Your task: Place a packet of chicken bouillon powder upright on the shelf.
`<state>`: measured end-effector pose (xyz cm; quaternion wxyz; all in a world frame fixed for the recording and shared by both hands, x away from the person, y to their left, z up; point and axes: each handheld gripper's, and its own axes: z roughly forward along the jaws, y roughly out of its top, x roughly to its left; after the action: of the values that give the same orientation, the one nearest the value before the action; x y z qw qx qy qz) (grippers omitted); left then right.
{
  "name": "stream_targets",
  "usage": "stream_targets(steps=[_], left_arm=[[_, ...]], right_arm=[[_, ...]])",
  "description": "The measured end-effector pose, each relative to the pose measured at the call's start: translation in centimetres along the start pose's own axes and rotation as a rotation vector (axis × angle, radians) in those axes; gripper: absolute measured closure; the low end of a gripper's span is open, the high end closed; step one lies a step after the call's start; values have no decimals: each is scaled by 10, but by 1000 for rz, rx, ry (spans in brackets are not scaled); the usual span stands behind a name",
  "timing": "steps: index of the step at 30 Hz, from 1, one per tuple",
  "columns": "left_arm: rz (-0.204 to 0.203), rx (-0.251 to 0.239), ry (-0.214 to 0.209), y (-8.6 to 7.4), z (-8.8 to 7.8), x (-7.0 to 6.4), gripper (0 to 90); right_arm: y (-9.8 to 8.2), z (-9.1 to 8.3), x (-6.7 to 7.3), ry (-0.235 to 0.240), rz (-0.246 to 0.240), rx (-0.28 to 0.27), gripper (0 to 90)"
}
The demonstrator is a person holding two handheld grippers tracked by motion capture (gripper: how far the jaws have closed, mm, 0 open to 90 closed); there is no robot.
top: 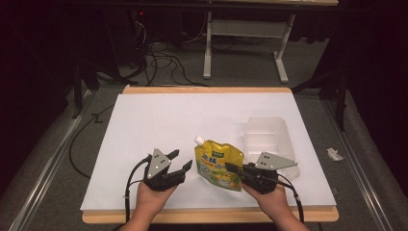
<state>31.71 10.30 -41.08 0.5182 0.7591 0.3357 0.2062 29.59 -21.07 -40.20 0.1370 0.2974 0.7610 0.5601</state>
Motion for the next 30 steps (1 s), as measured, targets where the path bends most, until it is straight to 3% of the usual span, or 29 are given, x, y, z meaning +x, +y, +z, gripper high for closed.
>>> stream_targets(steps=[3, 5, 7, 9, 11, 19, 30], left_arm=[[-21, 40, -12, 0, -1, 3, 396], [-6, 56, -3, -4, -3, 4, 388], [-9, 51, 3, -10, -5, 6, 385], [-49, 41, -9, -17, -6, 11, 387], [-59, 35, -16, -17, -7, 13, 374], [-30, 35, 13, -21, -10, 19, 360], [-11, 46, 7, -22, -7, 18, 354]], right_arm=[[1, -3, -1, 3, -4, -6, 900], [2, -4, -1, 3, -9, -12, 900], [3, -5, -2, 7, -14, -16, 900], [4, -6, -2, 8, -15, -18, 900], [5, -8, -2, 11, -24, -21, 900], [11, -16, -2, 18, -32, -49, 900], [20, -31, -4, 8, -45, -89, 900]])
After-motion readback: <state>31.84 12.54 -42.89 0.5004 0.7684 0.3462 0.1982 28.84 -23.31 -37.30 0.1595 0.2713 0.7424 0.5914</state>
